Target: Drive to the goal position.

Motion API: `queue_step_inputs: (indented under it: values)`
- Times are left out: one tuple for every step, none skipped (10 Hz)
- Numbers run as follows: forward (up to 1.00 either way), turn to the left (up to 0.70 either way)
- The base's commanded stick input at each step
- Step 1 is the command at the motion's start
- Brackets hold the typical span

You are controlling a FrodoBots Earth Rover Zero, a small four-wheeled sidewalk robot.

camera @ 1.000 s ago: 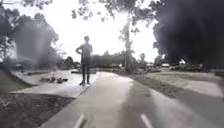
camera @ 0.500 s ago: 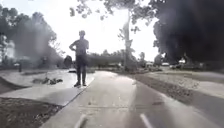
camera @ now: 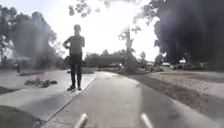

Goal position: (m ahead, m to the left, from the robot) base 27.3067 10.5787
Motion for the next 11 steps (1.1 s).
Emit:
queue_step_inputs:
  values:
    - [1.00, 0.00]
    - [1.00, 0.00]
    - [1.00, 0.00]
    - [1.00, 0.00]
    - [1.00, 0.00]
    - [1.00, 0.00]
    - [1.00, 0.00]
    - [1.00, 0.00]
    - [1.00, 0.00]
    - [1.00, 0.00]
    - [1.00, 0.00]
